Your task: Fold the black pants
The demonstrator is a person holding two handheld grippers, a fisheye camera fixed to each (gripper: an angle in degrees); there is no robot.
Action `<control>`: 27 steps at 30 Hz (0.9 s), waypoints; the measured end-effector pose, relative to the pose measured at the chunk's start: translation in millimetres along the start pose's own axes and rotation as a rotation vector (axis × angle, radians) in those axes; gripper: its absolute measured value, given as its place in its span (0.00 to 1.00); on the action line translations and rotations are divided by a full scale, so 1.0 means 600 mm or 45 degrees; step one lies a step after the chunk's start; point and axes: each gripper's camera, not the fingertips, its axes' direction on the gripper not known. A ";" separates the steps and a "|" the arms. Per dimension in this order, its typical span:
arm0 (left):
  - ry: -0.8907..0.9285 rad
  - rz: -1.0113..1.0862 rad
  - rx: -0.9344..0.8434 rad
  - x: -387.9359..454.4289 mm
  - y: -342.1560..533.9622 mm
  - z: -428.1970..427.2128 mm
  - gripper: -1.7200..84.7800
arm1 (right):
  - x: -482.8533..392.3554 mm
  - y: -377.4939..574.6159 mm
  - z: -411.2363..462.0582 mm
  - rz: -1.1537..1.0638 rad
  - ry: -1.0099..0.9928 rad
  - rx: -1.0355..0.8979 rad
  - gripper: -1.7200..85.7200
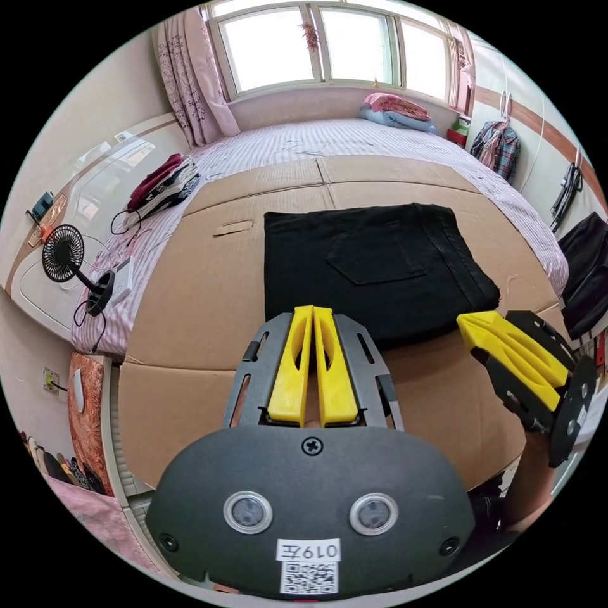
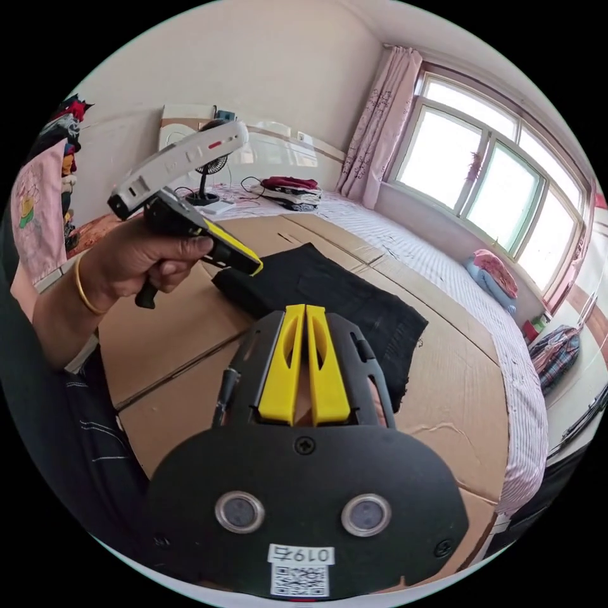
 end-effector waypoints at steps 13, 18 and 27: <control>-0.054 0.021 -0.020 -0.004 0.040 0.064 0.03 | -0.111 -0.040 0.056 -0.290 0.155 -0.053 0.08; -0.210 0.021 -0.033 -0.026 0.064 0.100 0.03 | -0.168 -0.054 0.082 -0.540 0.195 -0.053 0.11; -0.194 -0.061 -0.078 -0.107 0.106 0.171 0.03 | -0.244 -0.079 0.141 -0.730 0.161 -0.112 0.12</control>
